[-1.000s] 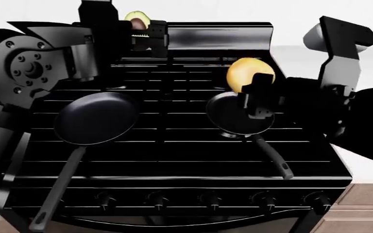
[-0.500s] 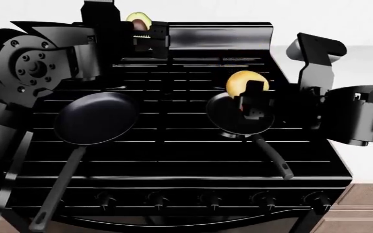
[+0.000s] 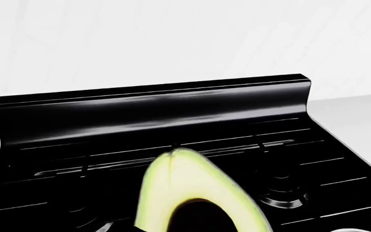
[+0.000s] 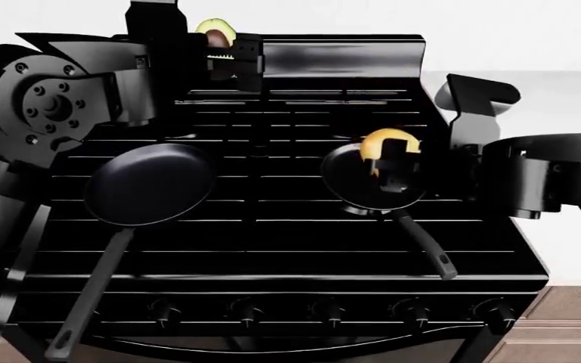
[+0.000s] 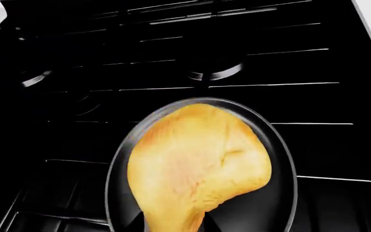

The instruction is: Place both pans onto different burners. Then place the avocado and the chicken breast on different pans.

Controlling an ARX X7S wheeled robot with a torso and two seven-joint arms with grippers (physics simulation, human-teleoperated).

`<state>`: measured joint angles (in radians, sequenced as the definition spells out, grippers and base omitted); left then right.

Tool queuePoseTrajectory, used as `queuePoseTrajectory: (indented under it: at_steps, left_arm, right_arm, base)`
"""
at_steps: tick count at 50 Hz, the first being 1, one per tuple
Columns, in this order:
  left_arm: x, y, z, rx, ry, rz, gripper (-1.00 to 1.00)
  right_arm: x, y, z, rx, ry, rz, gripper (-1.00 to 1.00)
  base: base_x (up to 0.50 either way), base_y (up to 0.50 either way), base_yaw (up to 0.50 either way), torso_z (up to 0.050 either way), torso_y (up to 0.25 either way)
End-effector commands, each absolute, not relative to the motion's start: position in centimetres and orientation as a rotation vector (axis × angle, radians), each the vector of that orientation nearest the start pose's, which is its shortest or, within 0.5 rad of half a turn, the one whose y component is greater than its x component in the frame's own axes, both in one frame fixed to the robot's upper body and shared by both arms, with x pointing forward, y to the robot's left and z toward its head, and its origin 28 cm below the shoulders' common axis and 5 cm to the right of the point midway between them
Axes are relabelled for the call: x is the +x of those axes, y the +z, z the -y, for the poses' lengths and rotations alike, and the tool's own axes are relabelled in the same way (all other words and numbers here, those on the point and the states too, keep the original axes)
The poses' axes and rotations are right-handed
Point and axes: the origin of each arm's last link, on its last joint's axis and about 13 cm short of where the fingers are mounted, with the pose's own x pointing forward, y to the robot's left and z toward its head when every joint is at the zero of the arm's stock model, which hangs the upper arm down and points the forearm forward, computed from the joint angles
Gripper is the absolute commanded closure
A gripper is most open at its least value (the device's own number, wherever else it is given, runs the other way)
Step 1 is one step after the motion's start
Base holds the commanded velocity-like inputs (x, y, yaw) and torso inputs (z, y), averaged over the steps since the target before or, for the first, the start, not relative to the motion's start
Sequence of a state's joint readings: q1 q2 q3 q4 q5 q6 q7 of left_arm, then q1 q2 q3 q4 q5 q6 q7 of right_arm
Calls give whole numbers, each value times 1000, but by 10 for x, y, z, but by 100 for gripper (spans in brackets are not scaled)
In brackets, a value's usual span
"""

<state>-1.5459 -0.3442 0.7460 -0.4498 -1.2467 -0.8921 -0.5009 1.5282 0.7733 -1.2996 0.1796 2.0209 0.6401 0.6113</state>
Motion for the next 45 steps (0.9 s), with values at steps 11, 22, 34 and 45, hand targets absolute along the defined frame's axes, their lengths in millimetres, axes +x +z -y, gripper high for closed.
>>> queuePoseTrajectory:
  at_steps: [11,22,34,45]
  left_arm:
    - [366,332,-191,14,-162,-190,100]
    - [365,332,-191,13,-162,-189,100]
    - [364,332,-191,11,-161,-186,100]
    - [364,332,-191,12,-163,-185,100]
  right_arm:
    - [331,254,135,146,205,-617,100]
    - [335,251,134,150,222,-598,100]
    - [336,251,131,147,248,-585,100]
    - [334,254,132,141,216,-563,-100]
  base:
    - [0,0,0,1,1]
    - [0,0,0,0,1]
    - [0,0,0,1,1]
    - [0,0,0,0,1]
